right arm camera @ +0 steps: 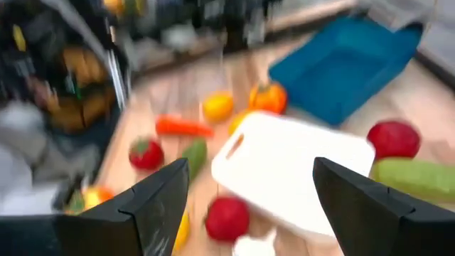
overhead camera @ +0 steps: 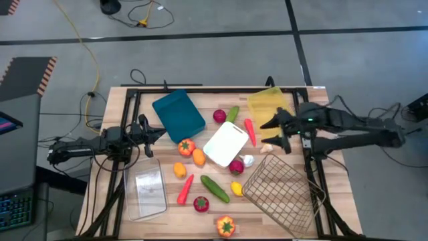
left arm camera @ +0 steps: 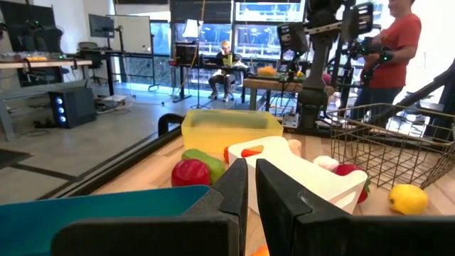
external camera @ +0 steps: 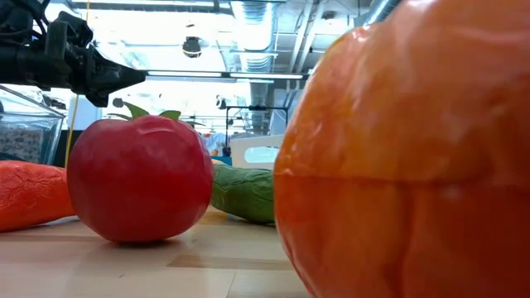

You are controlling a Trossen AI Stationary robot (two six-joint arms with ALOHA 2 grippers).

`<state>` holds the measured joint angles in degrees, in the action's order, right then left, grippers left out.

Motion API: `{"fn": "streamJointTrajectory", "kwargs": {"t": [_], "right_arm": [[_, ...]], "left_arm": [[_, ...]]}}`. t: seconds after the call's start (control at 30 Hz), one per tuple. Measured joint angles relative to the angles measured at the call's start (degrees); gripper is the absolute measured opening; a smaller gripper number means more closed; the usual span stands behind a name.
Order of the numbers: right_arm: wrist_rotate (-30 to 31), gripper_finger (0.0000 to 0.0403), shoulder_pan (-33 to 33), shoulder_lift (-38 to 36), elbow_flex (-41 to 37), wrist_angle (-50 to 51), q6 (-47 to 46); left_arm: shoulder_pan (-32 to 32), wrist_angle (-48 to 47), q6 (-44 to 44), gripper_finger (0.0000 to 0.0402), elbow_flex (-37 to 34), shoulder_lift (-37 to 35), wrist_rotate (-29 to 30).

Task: Sort produce into baskets
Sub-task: Put the left white garlic into the yellow bin

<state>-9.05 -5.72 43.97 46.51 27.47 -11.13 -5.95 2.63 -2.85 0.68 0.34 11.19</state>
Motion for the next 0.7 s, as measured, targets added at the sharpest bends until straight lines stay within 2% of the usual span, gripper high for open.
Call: {"fn": "streamJointTrajectory", "kwargs": {"t": [0.3, 0.47, 0.7], "right_arm": [[0.0, 0.0326, 2.0, 20.9, 14.8, 19.7, 1.1], [-0.1, 0.0326, 2.0, 29.8, 17.6, 21.9, 0.3], [-0.1, 0.0317, 1.3, 40.2, 20.3, 23.5, -8.8]], "left_arm": [[0.0, 0.0, 0.0, 0.0018, 0.0, 0.0, 0.0], [0.0, 0.0, 0.0, 0.0018, 0.0, 0.0, 0.0], [0.0, 0.0, 0.0, 0.0018, 0.0, 0.0, 0.0]]}}
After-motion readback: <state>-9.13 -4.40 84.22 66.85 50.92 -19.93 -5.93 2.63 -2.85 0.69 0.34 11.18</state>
